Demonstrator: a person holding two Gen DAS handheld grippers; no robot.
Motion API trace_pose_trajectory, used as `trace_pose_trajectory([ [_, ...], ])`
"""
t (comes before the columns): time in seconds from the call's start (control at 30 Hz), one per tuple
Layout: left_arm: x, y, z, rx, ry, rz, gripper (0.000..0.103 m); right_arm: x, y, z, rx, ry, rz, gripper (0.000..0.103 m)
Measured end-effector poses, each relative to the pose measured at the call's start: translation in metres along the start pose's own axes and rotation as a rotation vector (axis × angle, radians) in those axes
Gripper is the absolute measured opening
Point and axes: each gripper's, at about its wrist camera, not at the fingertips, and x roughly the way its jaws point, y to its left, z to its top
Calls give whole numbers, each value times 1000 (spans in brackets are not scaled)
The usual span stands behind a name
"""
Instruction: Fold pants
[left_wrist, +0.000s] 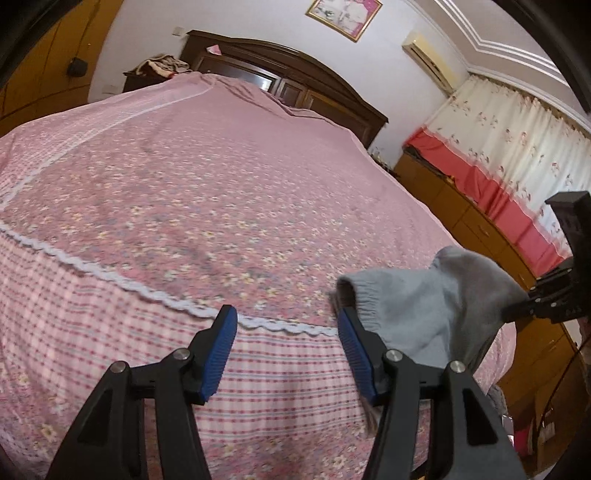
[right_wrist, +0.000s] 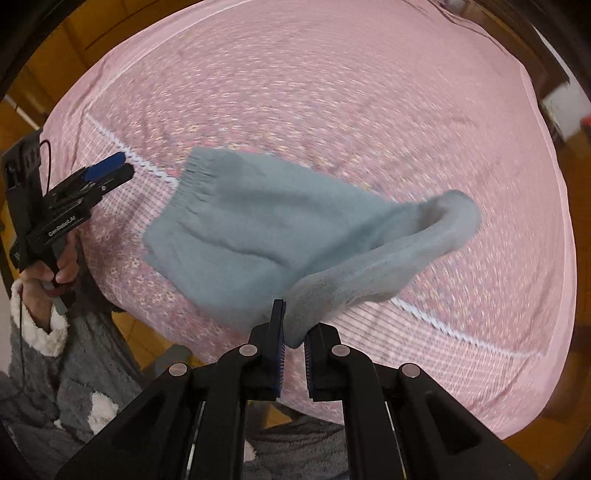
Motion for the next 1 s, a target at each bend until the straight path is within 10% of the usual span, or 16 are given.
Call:
trace_pose_trajectory([
  [0.8,6,40,1,-114,67,-44,59,8,128,8,-506,35,-61,9],
  [1.0,44,13,-2,-131,181,-244,18,0,97,-4,-498,-5,-27,9],
])
